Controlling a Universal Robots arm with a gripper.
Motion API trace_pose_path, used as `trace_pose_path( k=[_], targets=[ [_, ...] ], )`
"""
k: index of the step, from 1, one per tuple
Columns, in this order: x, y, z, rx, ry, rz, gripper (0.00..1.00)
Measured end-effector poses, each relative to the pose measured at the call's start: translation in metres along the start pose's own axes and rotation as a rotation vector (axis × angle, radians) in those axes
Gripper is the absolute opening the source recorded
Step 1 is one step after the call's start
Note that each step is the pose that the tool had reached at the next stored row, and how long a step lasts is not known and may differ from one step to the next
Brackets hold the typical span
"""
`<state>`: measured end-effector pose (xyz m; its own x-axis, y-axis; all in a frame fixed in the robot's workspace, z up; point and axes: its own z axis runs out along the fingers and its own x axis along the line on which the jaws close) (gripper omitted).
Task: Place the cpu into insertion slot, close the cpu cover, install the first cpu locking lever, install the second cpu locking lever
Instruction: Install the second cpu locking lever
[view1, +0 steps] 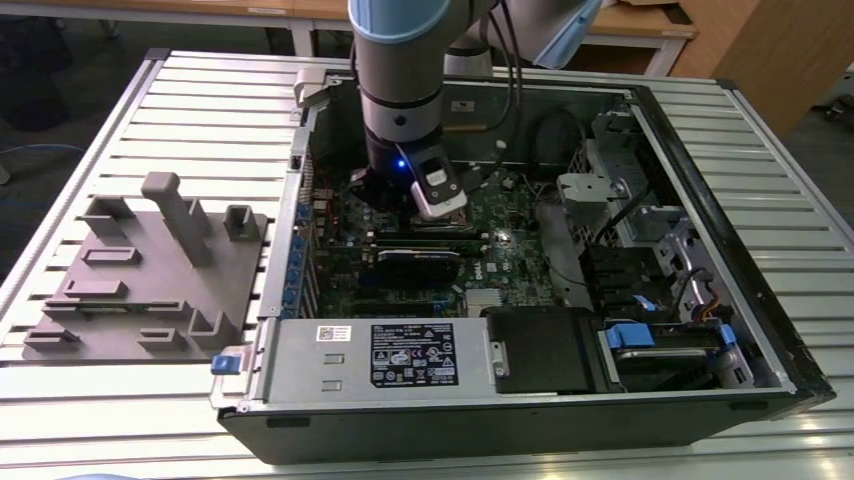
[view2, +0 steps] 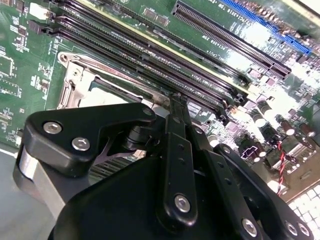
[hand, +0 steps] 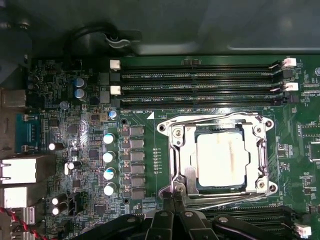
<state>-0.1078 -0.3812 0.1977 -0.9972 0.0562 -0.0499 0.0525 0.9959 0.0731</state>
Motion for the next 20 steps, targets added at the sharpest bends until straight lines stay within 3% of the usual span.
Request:
trace_pose_path(
  k=[5, 8, 14, 20],
  targets=[
    [0.0018, -0.0008, 0.001, -0.0105, 0.0006, 0.001, 0.1],
    [0.0018, -0.0008, 0.0006, -0.0107, 0.0006, 0.001, 0.1],
    [0.0009, -0.0002, -0.0076, -0.0107, 0.0007, 0.001, 0.1],
    [-0.0029, 0.0001, -0.0114, -0.0108, 0.0006, 0.001, 0.1]
  ],
)
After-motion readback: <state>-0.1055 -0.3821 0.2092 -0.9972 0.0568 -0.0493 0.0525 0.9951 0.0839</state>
